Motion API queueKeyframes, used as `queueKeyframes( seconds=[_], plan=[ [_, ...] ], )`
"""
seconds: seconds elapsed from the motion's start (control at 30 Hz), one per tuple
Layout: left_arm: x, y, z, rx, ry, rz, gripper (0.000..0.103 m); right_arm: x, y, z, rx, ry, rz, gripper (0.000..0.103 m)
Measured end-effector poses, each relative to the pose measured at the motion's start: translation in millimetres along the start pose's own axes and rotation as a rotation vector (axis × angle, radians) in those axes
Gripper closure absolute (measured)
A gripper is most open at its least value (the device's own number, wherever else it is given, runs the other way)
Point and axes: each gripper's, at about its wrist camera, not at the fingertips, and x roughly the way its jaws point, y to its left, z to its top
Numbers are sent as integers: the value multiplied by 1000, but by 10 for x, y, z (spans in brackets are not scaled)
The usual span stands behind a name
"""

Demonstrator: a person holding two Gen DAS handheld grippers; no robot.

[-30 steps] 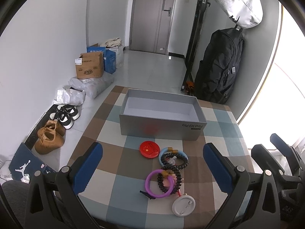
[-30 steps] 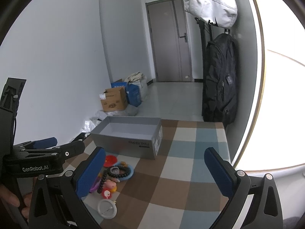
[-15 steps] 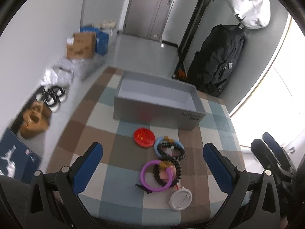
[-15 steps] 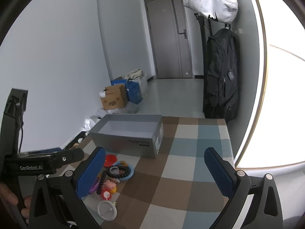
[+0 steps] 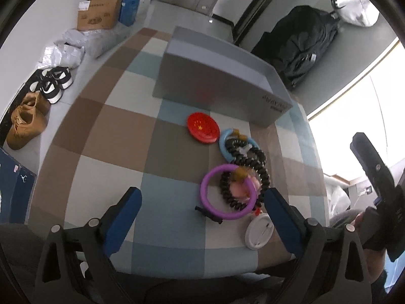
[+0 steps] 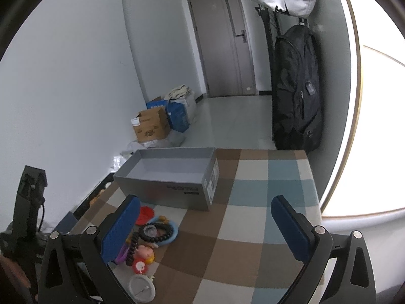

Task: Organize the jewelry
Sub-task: 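Lower the left gripper and grasp the purple ring with black bracelet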

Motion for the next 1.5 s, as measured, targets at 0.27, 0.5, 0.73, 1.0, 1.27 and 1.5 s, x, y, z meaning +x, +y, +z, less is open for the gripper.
queueKeyframes(
  seconds=[0.27, 0.5, 0.73, 1.0, 1.27, 1.5],
  plan=[
    [73, -204, -46, 91, 40, 51, 19, 62, 40, -3, -13, 10, 11, 0],
    [86, -66, -1, 115, 34, 42, 48, 62, 41, 1, -8, 8, 11, 0],
    [63, -136, -10, 142, 9, 38, 56, 60, 38, 2, -9, 9, 9, 0],
    [-9, 18, 45, 43, 3, -9, 56, 54, 25, -9, -3, 11, 9, 0],
    [-160, 65, 126, -12, -57, -39, 56, 175, 70, -87, 27, 120, 110, 0],
    [-349, 96, 235, -21, -140, -60, 56, 409, 210, -228, 120, 299, 272, 17]
  ],
)
